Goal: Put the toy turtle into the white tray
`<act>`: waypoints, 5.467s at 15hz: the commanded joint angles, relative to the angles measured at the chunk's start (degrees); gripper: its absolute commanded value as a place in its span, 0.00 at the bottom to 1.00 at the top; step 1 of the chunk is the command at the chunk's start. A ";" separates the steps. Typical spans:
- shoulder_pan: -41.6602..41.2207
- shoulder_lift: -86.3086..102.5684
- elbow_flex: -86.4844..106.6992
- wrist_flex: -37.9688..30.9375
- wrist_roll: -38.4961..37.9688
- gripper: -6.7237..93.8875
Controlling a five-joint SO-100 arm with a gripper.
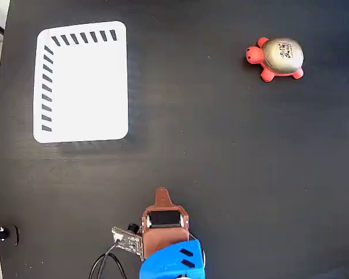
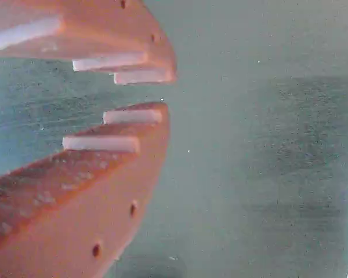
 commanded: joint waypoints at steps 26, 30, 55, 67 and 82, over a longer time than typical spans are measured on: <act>16.35 -55.81 -40.61 -12.04 -10.46 0.06; 25.58 -80.33 -65.04 -9.67 -17.49 0.06; 35.95 -143.61 -142.38 5.71 -35.33 0.68; 35.42 -155.83 -150.91 2.29 -32.70 0.74; 34.80 -160.22 -154.42 4.92 -31.82 0.59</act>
